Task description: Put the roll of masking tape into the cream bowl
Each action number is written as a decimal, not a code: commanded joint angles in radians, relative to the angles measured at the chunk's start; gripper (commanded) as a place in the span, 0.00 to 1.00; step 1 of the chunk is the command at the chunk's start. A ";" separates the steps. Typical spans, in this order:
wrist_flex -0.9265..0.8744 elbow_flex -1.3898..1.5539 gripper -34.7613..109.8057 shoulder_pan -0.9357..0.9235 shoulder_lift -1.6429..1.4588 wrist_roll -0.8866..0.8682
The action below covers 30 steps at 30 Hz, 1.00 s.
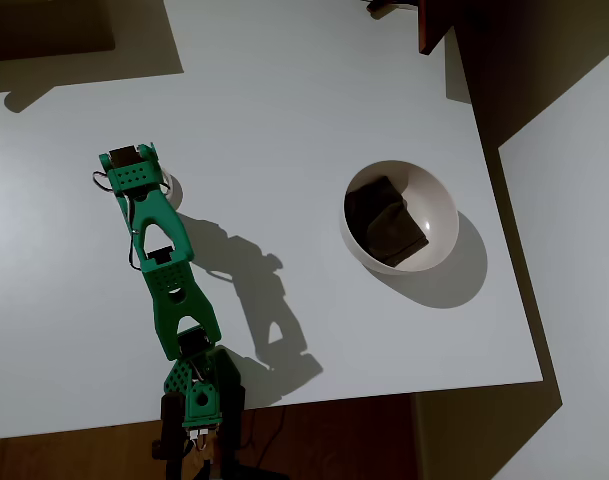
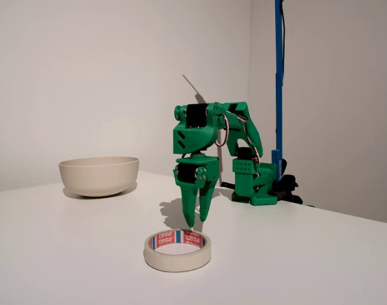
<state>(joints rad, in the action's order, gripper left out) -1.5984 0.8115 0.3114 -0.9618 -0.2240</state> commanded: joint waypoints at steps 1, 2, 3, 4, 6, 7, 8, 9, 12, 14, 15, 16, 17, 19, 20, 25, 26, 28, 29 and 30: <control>-0.009 -0.074 0.32 0.008 -0.025 -0.018; -0.008 -0.074 0.32 0.008 -0.017 -0.020; -0.006 -0.074 0.32 0.008 -0.009 -0.020; -0.005 -0.074 0.32 0.008 -0.002 -0.021; 0.000 -0.074 0.32 0.009 0.009 -0.023; 0.003 -0.074 0.32 0.009 0.014 -0.023; 0.006 -0.074 0.31 0.009 0.020 -0.021; 0.011 -0.074 0.31 0.009 0.025 -0.021; 0.028 -0.074 0.31 0.003 0.043 -0.020; 0.037 -0.074 0.31 -0.002 0.061 -0.020; 0.043 -0.074 0.31 -0.003 0.071 -0.020; 0.048 -0.074 0.31 -0.005 0.083 -0.018; 0.054 -0.074 0.31 -0.005 0.095 -0.018; 0.066 -0.074 0.31 -0.009 0.118 -0.017; 0.075 -0.074 0.31 -0.011 0.129 -0.014; 0.110 -0.074 0.27 -0.023 0.149 -0.003; 0.115 -0.075 0.22 -0.025 0.147 0.000; 0.117 -0.075 0.18 -0.028 0.141 0.002; 0.120 -0.075 0.18 -0.029 0.137 0.003; 0.121 -0.077 0.18 -0.031 0.132 0.005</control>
<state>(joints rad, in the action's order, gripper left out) -1.4742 0.7716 0.2853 -0.7885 -0.2178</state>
